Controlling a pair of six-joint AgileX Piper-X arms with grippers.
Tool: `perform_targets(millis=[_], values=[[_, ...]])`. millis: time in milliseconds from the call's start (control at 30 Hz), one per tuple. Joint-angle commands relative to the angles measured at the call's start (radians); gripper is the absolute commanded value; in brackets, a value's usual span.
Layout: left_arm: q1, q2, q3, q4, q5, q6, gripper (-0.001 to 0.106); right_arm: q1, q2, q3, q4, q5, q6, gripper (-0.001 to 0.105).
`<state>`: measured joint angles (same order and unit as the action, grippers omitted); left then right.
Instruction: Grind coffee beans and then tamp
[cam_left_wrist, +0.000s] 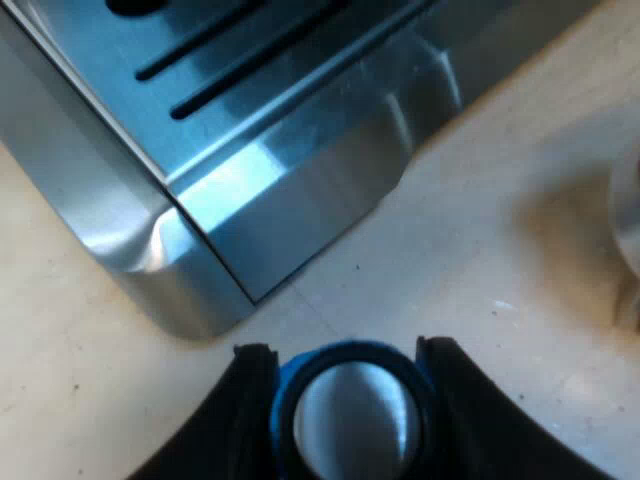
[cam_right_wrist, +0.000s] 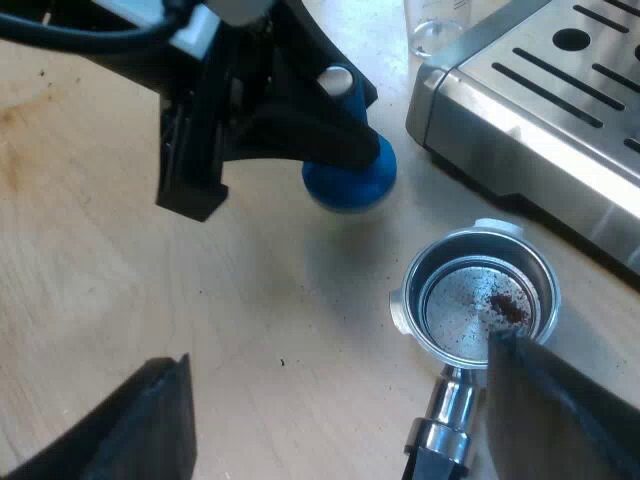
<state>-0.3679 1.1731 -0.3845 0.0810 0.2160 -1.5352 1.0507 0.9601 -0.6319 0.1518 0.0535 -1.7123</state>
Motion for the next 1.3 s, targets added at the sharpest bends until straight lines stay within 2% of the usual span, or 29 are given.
perform_targets(millis=[33,233,433,500,600,667,700,733,767,900,1000,1067,1300], values=[[0.002,0.035,-0.001,-0.052,0.006,-0.001,0.004,0.001,-0.001,-0.002,-0.014,-0.006,-0.013,0.063],[0.002,0.101,-0.001,-0.049,0.006,-0.001,0.004,0.001,-0.001,-0.002,-0.014,-0.006,-0.013,0.063],[0.002,0.110,-0.001,-0.034,0.006,-0.002,0.004,0.001,-0.001,-0.002,-0.014,-0.006,-0.013,0.063],[0.002,0.110,-0.001,-0.032,0.006,-0.002,0.012,0.001,-0.001,-0.002,-0.014,-0.006,-0.013,0.063],[0.002,0.110,-0.001,-0.032,0.008,-0.005,0.044,0.001,-0.001,-0.002,-0.014,-0.006,-0.013,0.063],[0.002,0.110,-0.001,-0.034,0.009,-0.017,0.071,0.001,-0.001,-0.002,-0.013,-0.006,-0.013,0.063],[0.002,0.110,-0.001,-0.034,0.009,-0.021,0.075,0.001,-0.001,-0.002,-0.013,-0.006,-0.013,0.063],[0.002,0.110,-0.004,-0.034,0.009,-0.044,0.083,0.001,-0.001,-0.002,-0.013,-0.006,-0.013,0.063],[0.002,0.110,-0.008,-0.034,0.014,-0.071,0.087,0.001,-0.001,-0.002,-0.013,-0.006,-0.013,0.063],[0.002,0.091,-0.028,-0.010,0.047,-0.102,0.087,0.001,-0.001,-0.002,-0.009,-0.006,-0.013,0.063],[0.002,0.041,-0.057,0.073,0.053,-0.102,0.087,0.001,-0.001,-0.002,0.001,-0.004,-0.013,0.063],[0.002,-0.019,-0.079,0.137,0.053,-0.102,0.087,0.001,-0.001,-0.002,0.002,-0.004,-0.013,0.063],[0.002,-0.262,-0.115,0.247,0.053,-0.102,0.087,0.001,-0.005,-0.002,0.002,-0.004,-0.013,0.063]])
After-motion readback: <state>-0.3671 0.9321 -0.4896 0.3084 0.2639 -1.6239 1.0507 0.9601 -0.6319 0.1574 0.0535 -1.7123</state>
